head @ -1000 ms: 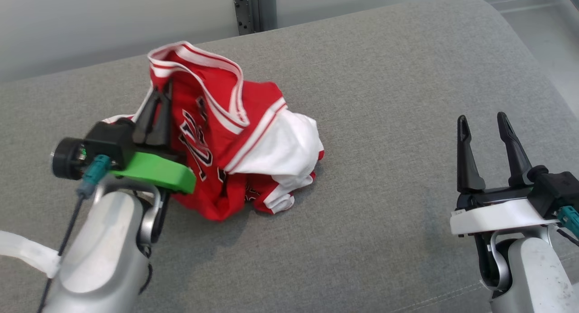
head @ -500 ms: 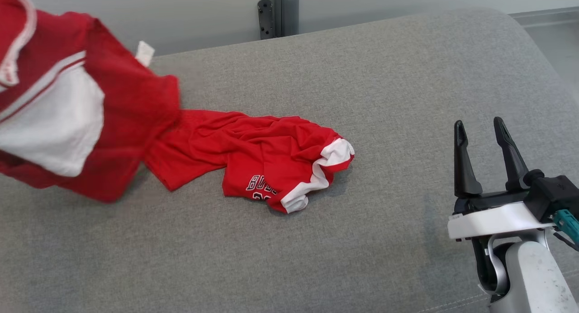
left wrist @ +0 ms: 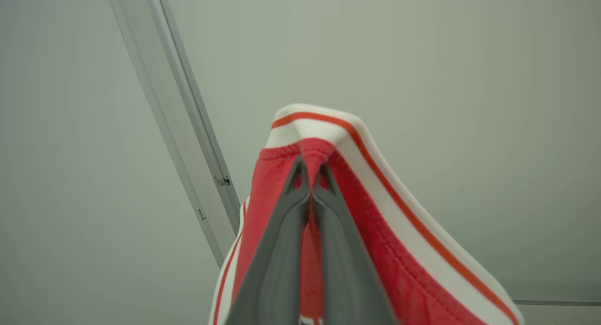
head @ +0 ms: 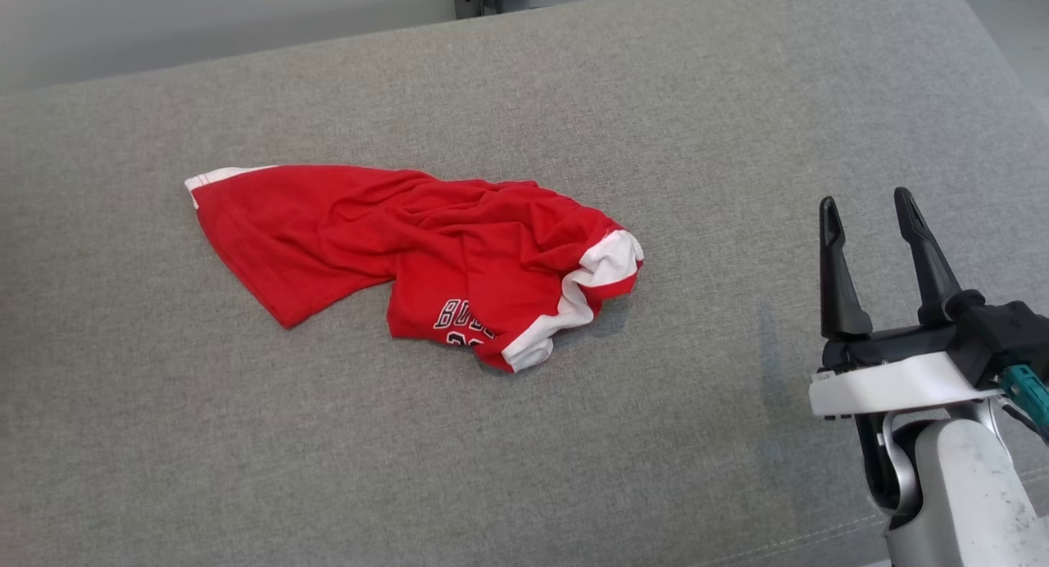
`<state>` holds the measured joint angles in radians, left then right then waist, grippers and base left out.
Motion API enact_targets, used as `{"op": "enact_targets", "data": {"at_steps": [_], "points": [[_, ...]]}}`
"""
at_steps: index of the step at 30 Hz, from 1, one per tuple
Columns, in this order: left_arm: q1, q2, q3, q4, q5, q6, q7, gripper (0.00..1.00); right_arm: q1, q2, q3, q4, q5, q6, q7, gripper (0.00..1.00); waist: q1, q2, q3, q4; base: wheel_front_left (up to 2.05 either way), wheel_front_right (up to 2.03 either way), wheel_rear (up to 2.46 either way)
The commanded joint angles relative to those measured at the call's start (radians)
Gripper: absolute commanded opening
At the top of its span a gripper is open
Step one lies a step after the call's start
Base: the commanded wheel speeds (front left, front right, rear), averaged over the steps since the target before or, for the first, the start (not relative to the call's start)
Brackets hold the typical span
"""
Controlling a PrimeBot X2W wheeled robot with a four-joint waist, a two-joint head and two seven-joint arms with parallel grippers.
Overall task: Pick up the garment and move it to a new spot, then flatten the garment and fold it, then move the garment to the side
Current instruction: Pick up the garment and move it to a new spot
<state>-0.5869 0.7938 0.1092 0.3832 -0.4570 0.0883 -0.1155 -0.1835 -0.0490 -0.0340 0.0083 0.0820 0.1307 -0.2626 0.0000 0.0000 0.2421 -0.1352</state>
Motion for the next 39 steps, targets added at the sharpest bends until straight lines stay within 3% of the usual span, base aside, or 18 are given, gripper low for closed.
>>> {"op": "enact_targets", "data": {"at_steps": [1,9,13,14,15,16,17,22,28,39], "points": [[-0.021,0.006,0.001,0.018,-0.006,0.001,-0.006,0.00,-0.016,-0.003,-0.002,-0.008,-0.012,0.000,-0.003,1.00,0.0000,0.0000,0.057,-0.007,0.00,0.00,0.00],[-0.022,-0.029,-0.006,0.181,-0.024,0.018,0.017,0.00,-0.046,-0.003,-0.011,-0.023,-0.035,0.000,-0.003,1.00,0.0000,0.0000,0.152,-0.003,0.00,0.00,0.00],[-0.022,-0.064,-0.031,0.263,-0.043,0.005,0.053,0.00,-0.061,-0.002,-0.010,-0.027,-0.048,0.000,-0.003,1.00,0.0000,0.0000,0.171,0.002,0.00,0.00,0.00],[-0.021,-0.069,-0.037,0.284,-0.043,0.005,0.068,0.06,-0.065,-0.003,-0.009,-0.026,-0.051,0.000,-0.003,1.00,0.0000,0.0000,0.173,0.003,0.00,0.00,0.00],[-0.018,-0.072,-0.042,0.307,-0.043,0.011,0.085,0.21,-0.068,-0.002,-0.007,-0.025,-0.052,0.000,-0.003,1.00,0.0000,0.0000,0.174,0.005,0.00,0.00,0.00],[-0.014,-0.076,-0.045,0.327,-0.047,0.016,0.100,0.48,-0.071,-0.003,-0.006,-0.024,-0.053,0.000,-0.003,1.00,0.0000,0.0000,0.175,0.006,0.00,0.00,0.00],[-0.011,-0.081,-0.043,0.348,-0.053,0.021,0.111,1.00,-0.073,-0.002,-0.005,-0.024,-0.053,0.000,-0.003,1.00,0.0000,0.0000,0.176,0.008,0.00,0.00,0.00],[-0.007,-0.120,-0.031,0.415,-0.083,0.031,0.100,1.00,-0.066,-0.003,-0.017,-0.019,-0.060,0.000,-0.003,1.00,0.0000,0.0000,0.156,0.034,0.00,0.00,0.00],[0.017,-0.136,-0.026,0.455,-0.106,0.005,0.089,1.00,-0.054,-0.003,-0.021,-0.014,-0.061,0.000,-0.003,1.00,0.0000,0.0000,0.095,0.094,0.00,0.00,0.00],[0.060,-0.132,-0.070,0.373,-0.077,-0.106,-0.066,1.00,-0.015,-0.003,-0.026,0.020,-0.044,0.000,-0.003,1.00,0.0000,0.0000,-0.037,0.171,0.00,0.00,0.00]]}}
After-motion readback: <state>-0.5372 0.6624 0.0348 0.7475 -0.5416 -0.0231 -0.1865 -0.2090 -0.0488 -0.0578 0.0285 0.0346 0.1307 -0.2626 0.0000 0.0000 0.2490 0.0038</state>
